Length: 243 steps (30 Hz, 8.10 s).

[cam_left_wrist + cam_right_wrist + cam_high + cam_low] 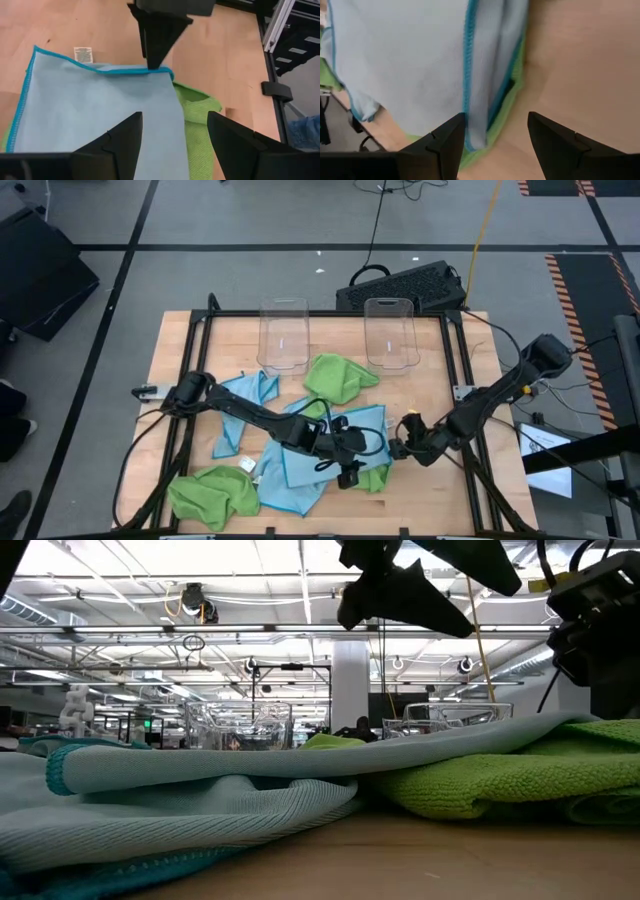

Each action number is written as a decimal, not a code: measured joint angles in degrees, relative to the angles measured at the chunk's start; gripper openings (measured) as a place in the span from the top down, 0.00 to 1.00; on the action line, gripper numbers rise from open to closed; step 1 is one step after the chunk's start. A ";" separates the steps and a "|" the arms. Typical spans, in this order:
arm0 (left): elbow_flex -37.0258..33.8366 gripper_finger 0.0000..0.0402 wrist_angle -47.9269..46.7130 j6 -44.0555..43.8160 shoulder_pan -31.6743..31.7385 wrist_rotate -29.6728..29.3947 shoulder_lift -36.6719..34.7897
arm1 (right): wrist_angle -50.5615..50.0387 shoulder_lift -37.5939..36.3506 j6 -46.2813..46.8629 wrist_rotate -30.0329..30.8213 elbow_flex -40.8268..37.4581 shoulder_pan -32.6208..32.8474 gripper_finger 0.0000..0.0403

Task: Fold microfiber towels
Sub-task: Fold the right blue microfiber towel

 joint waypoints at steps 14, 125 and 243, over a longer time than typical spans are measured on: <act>0.00 0.44 8.29 -4.73 0.58 3.54 4.91 | 2.50 -2.00 -1.51 -0.98 -0.01 0.09 0.48; 0.02 0.44 -2.29 -7.29 -2.84 4.81 6.40 | -3.32 -4.25 -15.14 7.40 -0.02 7.81 1.00; -8.72 0.44 -18.78 -16.40 -3.89 -1.03 -7.50 | -6.97 -9.32 -39.36 -27.05 -0.01 0.52 0.67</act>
